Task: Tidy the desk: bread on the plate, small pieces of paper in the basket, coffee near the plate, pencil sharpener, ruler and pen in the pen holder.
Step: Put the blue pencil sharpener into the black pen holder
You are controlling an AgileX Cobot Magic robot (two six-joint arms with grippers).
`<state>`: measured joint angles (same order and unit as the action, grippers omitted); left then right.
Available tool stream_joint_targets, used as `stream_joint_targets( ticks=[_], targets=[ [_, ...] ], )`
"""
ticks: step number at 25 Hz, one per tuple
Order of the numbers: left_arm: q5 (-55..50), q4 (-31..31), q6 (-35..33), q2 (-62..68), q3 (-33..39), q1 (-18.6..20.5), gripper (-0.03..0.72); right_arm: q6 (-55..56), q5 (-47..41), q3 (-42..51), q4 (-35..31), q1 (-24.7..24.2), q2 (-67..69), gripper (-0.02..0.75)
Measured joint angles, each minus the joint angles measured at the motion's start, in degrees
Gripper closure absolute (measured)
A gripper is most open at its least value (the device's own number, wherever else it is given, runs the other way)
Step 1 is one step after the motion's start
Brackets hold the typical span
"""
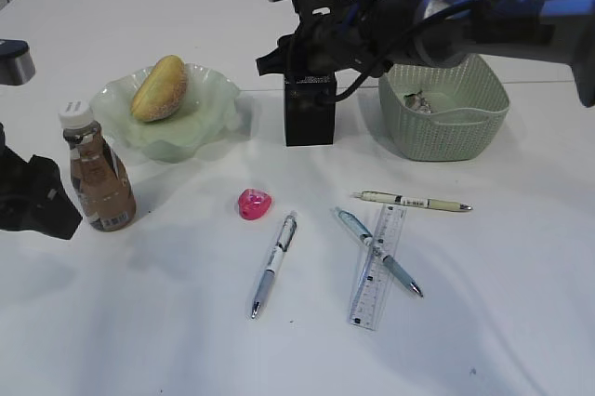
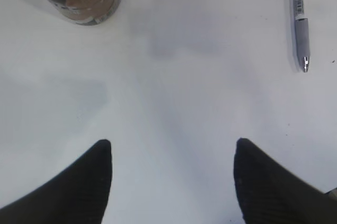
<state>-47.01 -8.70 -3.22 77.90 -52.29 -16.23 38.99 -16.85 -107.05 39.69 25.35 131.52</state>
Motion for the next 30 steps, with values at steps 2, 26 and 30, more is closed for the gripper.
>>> stream_joint_targets(
  ticks=[2,26,30],
  targets=[
    [0.0,0.0,0.0,0.0,0.0,0.0,0.179,0.0,0.1,0.0,0.0,0.0,0.6,0.402],
    [0.0,0.0,0.0,0.0,0.0,0.0,0.179,0.0,0.2,-0.1,4.1,-0.2,1.2,0.402],
    [0.0,0.0,0.0,0.0,0.0,0.0,0.179,0.0,0.2,-0.1,4.3,-0.3,1.7,0.402]
  ],
)
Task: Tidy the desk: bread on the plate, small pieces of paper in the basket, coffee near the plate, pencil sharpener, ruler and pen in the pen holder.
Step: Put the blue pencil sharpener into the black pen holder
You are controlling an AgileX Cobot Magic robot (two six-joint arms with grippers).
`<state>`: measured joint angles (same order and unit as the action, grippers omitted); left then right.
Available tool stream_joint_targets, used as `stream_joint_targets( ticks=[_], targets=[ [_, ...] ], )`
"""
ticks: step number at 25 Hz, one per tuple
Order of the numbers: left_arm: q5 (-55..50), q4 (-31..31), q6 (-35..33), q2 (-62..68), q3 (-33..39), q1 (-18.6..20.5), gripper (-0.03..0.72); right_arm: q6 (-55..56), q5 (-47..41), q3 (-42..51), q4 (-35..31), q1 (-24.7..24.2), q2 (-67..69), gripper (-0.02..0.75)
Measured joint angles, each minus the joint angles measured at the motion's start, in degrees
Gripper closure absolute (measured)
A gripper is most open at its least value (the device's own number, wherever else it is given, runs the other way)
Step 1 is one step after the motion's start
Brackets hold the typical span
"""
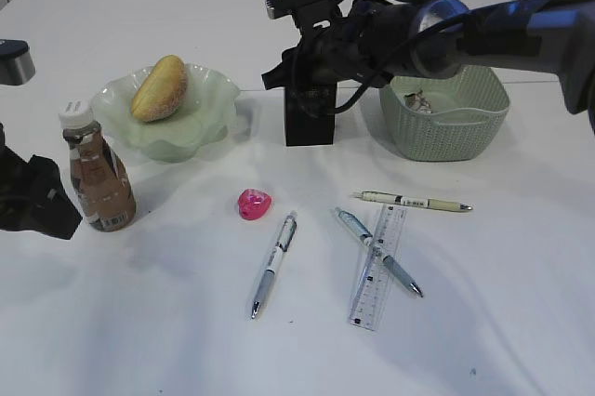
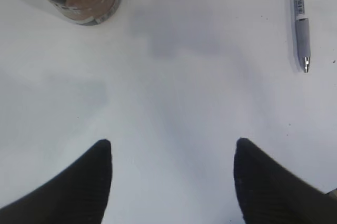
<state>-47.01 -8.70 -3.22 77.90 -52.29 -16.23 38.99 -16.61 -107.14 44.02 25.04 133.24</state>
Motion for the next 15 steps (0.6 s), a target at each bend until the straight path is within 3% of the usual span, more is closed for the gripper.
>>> stream_joint_targets(
  ticks=[15],
  targets=[
    [0.0,0.0,0.0,0.0,0.0,0.0,0.179,0.0,0.0,0.0,0.8,-0.5,0.1,0.402]
  ],
)
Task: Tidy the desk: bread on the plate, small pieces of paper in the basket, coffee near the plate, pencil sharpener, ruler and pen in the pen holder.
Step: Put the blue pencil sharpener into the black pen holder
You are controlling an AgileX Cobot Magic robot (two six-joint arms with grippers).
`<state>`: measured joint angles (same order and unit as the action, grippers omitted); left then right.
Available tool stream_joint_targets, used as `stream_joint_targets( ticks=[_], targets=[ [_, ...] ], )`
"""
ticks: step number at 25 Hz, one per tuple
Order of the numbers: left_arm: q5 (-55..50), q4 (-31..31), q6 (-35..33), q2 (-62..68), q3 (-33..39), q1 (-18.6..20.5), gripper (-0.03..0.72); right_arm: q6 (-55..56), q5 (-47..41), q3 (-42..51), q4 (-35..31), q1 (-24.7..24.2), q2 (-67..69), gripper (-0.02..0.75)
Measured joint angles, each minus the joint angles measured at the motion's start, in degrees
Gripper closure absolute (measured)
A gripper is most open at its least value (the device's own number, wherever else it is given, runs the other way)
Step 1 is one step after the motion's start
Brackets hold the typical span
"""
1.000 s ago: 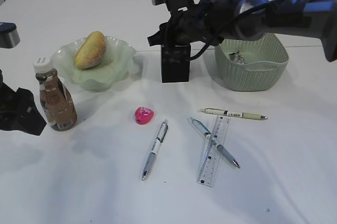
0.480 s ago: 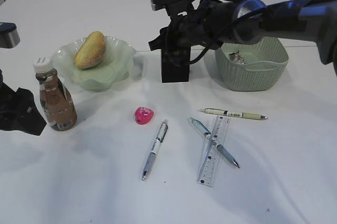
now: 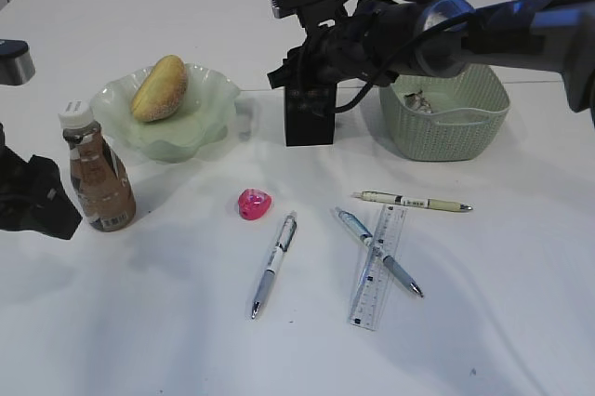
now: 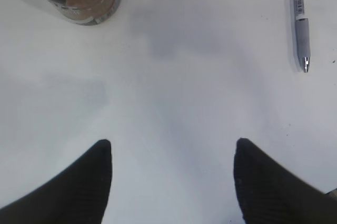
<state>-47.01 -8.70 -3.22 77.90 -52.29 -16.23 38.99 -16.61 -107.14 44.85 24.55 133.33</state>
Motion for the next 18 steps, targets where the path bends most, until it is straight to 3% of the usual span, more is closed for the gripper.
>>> stream_joint_targets(
  ticks=[18],
  targets=[
    [0.0,0.0,0.0,0.0,0.0,0.0,0.179,0.0,0.3,0.0,0.7,0.0,0.0,0.341]
  ],
)
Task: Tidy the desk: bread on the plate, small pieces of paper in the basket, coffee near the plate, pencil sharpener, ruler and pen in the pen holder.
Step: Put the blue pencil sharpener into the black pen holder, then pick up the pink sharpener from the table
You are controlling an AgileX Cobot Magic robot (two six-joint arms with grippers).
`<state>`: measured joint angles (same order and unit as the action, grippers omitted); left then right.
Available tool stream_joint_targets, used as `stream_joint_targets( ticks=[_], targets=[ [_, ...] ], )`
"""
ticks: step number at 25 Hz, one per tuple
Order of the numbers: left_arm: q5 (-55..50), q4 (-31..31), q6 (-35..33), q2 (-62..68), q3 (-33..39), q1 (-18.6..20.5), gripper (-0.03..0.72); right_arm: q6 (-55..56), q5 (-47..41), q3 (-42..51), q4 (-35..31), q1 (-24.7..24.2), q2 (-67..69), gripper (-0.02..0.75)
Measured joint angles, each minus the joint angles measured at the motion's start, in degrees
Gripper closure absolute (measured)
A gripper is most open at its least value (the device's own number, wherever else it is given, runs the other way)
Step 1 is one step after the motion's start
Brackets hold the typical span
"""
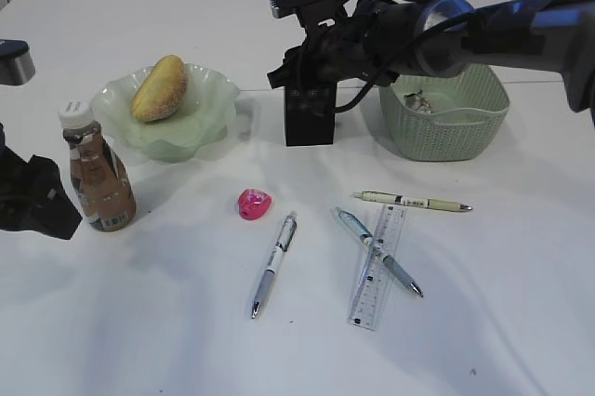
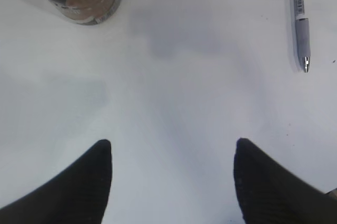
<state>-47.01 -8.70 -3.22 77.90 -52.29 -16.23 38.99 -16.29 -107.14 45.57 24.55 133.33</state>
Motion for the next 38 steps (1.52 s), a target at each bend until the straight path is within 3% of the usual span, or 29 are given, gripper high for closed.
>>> stream_joint_targets(
  ticks=[6,17,26,31,38],
  targets=[
    [0.0,0.0,0.0,0.0,0.0,0.0,0.179,0.0,0.0,0.0,0.1,0.0,0.0,0.281],
    [0.0,0.0,0.0,0.0,0.0,0.0,0.179,0.0,-1.6,0.0,1.3,-0.1,-3.4,0.277],
    [-0.1,0.0,0.0,0.0,0.0,0.0,0.179,-0.3,-12.8,0.0,-6.4,-0.7,-13.6,0.277],
    [-0.1,0.0,-0.5,0.0,0.0,-0.1,0.179,-0.9,-18.6,0.0,-6.9,-0.7,-18.1,0.278],
    [2.3,-2.5,-5.4,0.0,0.0,-5.3,0.179,-3.7,-24.4,0.0,-8.0,-0.7,-26.2,0.278]
  ],
)
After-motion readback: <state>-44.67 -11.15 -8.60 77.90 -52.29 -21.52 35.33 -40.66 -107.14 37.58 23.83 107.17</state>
